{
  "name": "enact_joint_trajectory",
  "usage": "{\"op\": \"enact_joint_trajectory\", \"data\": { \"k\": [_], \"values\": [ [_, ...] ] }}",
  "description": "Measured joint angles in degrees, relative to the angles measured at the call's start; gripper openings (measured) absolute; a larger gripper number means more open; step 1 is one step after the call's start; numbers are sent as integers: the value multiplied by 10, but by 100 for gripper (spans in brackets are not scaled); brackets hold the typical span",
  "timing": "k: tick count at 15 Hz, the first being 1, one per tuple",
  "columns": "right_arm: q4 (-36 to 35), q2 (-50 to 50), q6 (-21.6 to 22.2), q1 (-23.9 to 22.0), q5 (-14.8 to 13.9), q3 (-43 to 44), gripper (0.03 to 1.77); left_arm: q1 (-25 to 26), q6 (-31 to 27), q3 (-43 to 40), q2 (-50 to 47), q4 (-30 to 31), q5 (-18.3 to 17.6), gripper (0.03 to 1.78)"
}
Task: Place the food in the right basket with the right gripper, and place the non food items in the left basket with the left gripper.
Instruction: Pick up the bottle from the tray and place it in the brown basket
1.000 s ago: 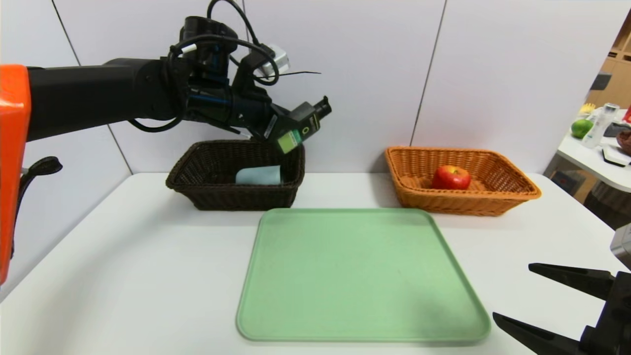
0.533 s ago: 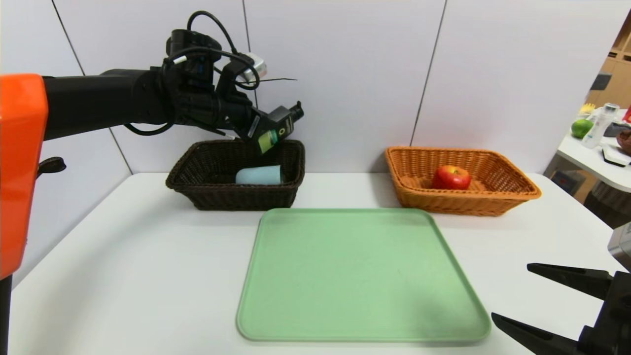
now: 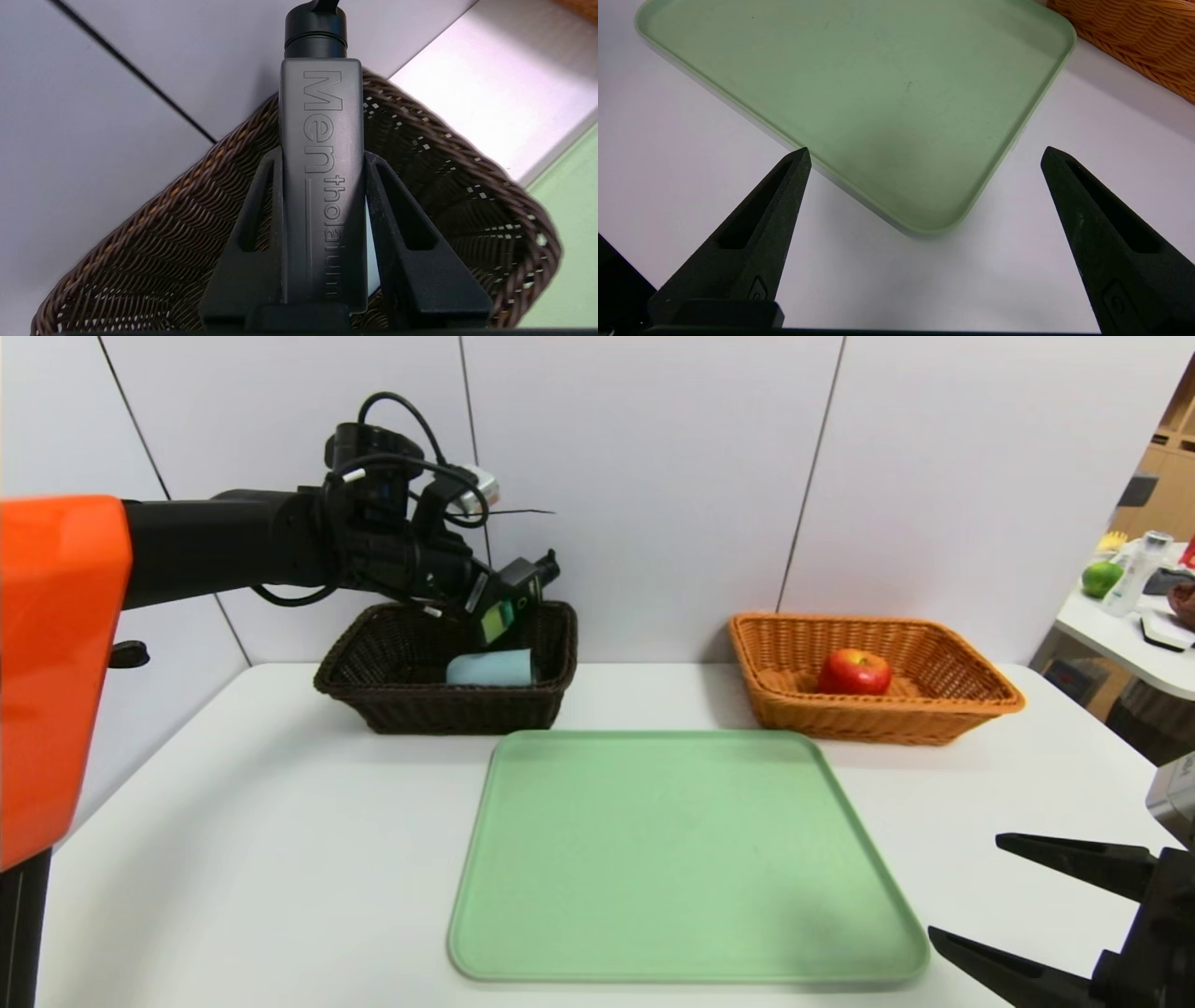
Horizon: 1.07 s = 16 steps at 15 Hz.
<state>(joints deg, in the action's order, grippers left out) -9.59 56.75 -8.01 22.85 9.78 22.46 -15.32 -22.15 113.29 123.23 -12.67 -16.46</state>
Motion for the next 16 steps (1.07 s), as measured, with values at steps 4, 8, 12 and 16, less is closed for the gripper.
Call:
{"op": "enact_joint_trajectory", "data": {
  "k": [4, 8, 12, 16],
  "values": [
    [0, 3, 0, 0, 0, 3, 170, 3, -1, -1, 7, 2, 0, 56],
    [0, 7, 0, 2, 0, 6, 170, 4, -2, -1, 9, 2, 0, 60],
    [0, 10, 1, 4, 0, 8, 170, 5, -1, -1, 9, 2, 0, 105],
    [0, 10, 1, 4, -1, 8, 170, 5, -2, -8, 2, 1, 0, 132]
  ]
}}
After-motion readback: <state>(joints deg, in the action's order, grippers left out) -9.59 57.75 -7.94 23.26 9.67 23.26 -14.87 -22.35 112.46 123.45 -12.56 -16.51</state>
